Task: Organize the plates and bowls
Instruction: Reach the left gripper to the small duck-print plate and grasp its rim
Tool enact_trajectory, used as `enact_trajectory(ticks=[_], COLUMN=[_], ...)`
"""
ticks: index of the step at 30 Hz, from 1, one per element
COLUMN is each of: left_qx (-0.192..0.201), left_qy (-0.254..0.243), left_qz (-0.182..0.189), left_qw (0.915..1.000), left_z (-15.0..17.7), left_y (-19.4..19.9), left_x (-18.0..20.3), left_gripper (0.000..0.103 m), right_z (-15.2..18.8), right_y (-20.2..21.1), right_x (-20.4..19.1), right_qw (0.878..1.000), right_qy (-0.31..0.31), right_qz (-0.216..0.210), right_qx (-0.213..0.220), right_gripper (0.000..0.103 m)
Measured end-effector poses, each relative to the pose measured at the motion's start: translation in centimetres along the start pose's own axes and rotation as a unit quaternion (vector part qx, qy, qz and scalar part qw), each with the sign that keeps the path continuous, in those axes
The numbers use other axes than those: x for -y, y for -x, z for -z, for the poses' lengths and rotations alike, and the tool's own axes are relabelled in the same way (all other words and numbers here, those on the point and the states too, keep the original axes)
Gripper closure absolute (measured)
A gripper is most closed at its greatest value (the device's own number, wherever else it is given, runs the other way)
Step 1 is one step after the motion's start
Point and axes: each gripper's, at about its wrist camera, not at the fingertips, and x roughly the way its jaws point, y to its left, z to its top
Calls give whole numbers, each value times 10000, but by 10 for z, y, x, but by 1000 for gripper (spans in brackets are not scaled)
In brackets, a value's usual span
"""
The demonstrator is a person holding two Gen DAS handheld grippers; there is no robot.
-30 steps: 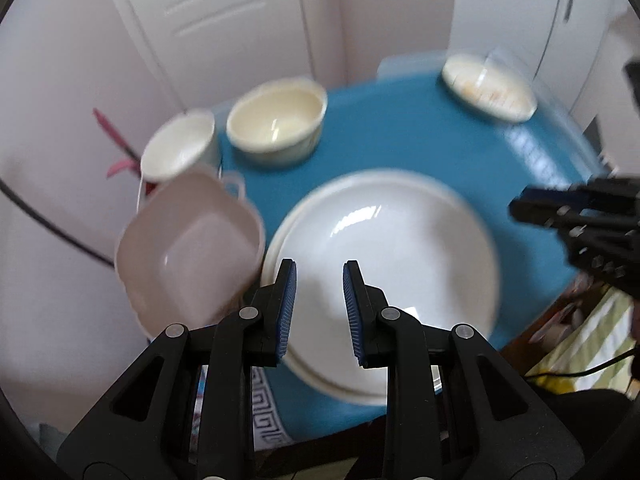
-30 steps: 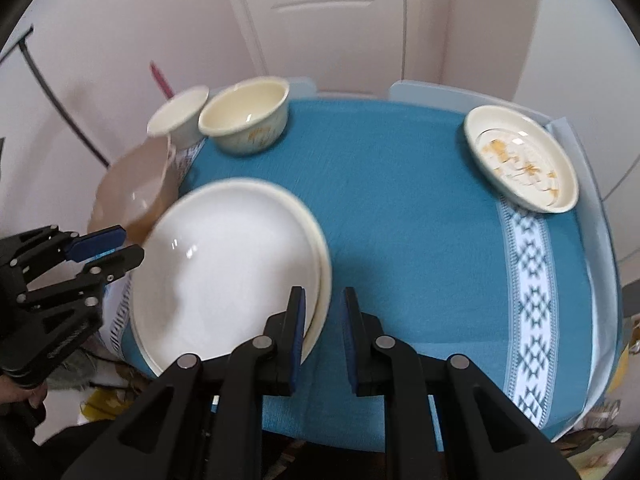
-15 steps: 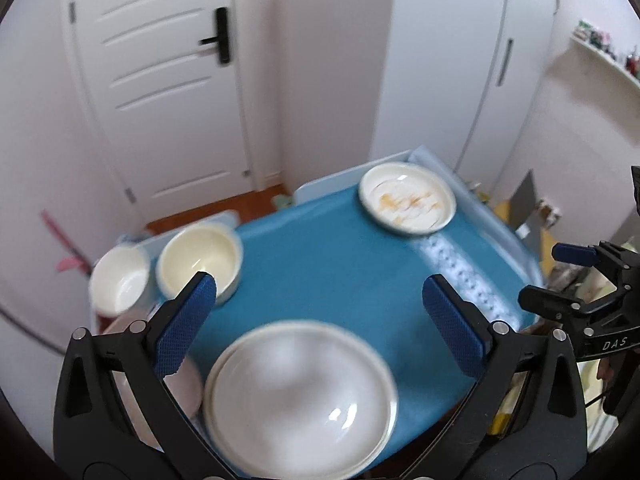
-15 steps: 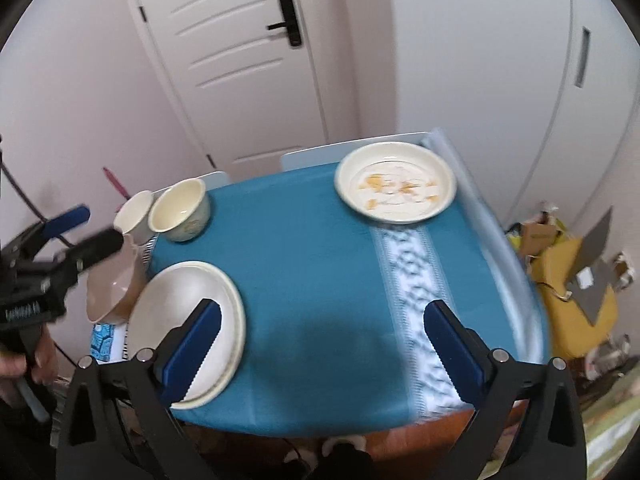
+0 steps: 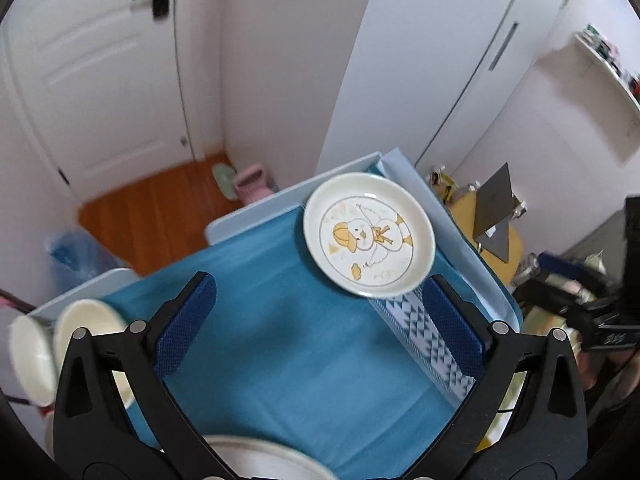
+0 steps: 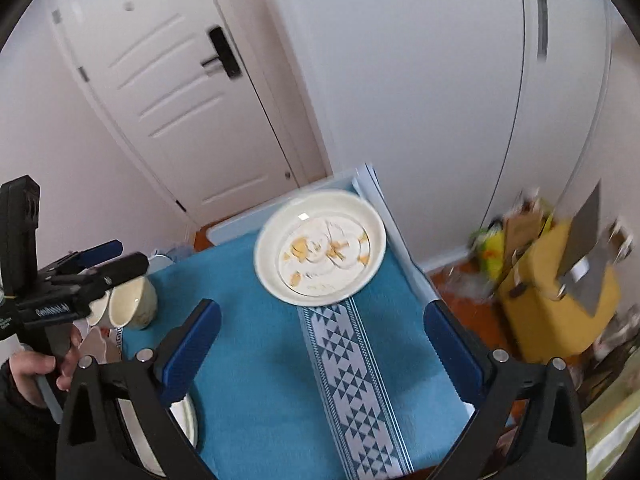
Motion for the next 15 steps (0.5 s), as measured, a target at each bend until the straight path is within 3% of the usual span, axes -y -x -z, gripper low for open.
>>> enact_trajectory(ticks=[2,5,7,10,15], left_qx=[-140,-376,-504,-615,-793], left_qy=[71,171,219,184,68], left_qz=[-9,-58,-50,-119,-196], left_qw=[9999,9991,9985,9979,9966], left_z=[-8,-21,-26,-31,-38], left_y=[-28,-71,-95,-125,-161], left_x=[-4,-8,-10,-8,-5], left_gripper=[3,16,24,32,51], right_z=[-4,-7,-8,-7,-12], right_y=[-29,-70,-91,-122,-144], right_x=[16,32,38,48,59], right_qw=[9995,9977,9965,9942,9935], right_qy=[-205,-380,-427,-572,-683], right_qz=[-128,-339,-420,-545,-515], right_qx=[-200,-443,-577,-727,-758], right_gripper=[2,8,24,40,57])
